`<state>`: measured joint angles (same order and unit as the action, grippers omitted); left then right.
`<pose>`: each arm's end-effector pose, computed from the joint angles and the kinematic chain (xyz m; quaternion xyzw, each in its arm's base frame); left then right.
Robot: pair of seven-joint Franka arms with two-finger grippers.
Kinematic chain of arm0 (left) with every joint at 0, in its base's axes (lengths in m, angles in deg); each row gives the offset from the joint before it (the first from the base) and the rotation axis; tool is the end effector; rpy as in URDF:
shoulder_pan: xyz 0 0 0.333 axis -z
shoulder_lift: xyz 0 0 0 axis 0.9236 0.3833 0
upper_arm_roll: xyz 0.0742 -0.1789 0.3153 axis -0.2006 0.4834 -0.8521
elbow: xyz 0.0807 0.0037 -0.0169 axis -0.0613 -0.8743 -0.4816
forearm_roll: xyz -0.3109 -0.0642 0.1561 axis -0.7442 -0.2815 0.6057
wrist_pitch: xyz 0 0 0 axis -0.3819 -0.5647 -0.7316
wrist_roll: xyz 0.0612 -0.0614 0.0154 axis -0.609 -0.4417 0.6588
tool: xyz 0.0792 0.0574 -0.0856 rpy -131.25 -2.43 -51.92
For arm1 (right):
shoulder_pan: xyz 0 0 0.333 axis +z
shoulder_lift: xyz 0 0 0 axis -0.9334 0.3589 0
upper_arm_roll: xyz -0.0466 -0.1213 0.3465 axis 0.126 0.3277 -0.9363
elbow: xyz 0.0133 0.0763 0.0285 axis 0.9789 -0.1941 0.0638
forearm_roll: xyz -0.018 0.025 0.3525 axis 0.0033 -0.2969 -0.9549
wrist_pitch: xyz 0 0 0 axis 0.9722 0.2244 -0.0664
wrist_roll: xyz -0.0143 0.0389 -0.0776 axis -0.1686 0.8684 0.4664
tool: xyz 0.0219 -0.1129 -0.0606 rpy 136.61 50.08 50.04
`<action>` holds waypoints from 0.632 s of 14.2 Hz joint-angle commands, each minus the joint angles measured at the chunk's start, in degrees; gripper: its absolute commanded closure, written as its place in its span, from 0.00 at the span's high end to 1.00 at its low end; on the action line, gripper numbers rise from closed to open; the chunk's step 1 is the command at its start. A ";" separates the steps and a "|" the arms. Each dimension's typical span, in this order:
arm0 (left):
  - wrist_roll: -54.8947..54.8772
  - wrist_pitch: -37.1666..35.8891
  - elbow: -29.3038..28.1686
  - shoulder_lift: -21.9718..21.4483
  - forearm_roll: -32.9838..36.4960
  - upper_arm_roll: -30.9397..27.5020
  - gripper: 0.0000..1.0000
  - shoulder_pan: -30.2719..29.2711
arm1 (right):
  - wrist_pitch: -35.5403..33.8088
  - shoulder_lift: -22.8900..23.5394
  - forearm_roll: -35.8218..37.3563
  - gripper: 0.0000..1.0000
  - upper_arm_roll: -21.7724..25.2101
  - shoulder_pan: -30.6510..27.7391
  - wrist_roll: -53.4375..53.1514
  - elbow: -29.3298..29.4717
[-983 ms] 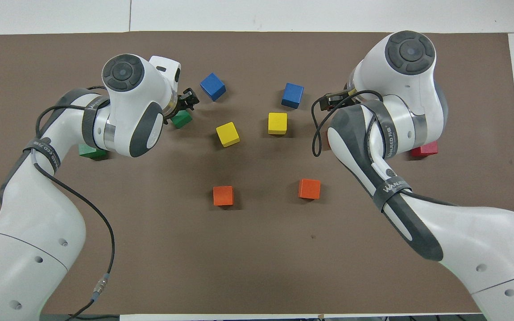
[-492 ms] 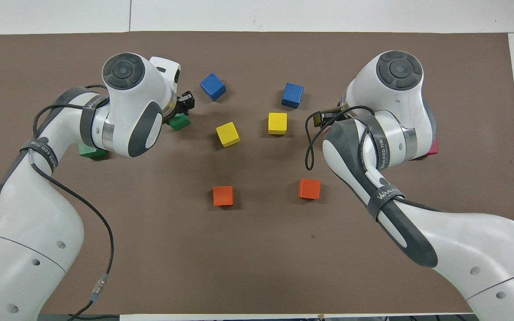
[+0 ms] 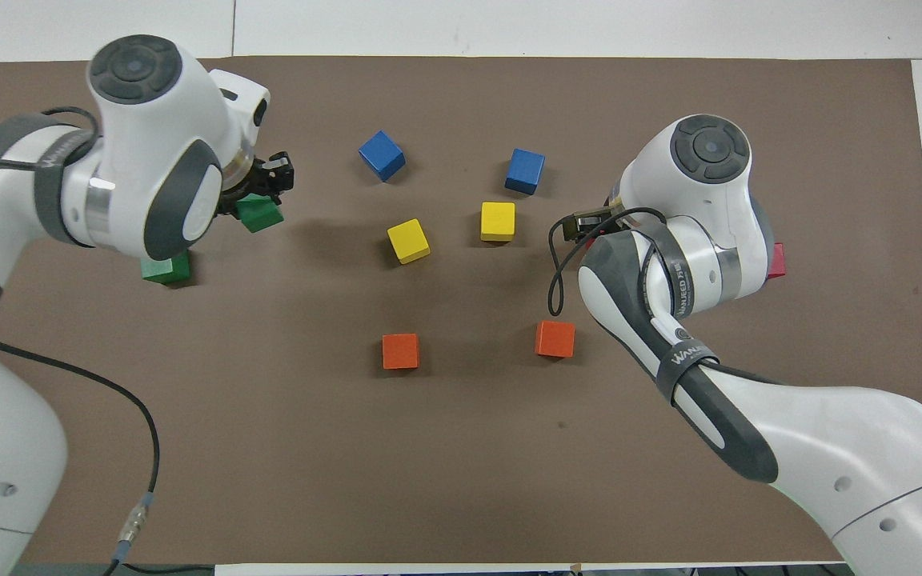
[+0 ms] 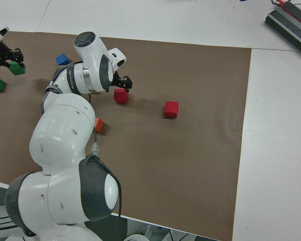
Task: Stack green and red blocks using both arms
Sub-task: 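Lower the green cube onto the placed green cube with the left gripper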
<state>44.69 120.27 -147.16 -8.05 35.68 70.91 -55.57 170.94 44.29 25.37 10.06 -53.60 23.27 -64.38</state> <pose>0.6351 -0.1622 0.4603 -0.9882 -0.1465 0.0078 0.0436 0.6180 0.1740 0.3780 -0.9991 -0.0423 -0.0033 0.0019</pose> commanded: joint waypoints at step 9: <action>-33.22 5.60 -10.45 -6.27 -1.68 0.25 0.00 -13.74 | 5.21 -0.88 -0.84 0.94 -0.30 -0.17 -1.47 -4.49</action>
<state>13.83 122.19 -152.51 -11.46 34.71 70.81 -68.41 174.56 44.28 25.35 10.06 -53.60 23.15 -67.24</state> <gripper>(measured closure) 0.454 0.000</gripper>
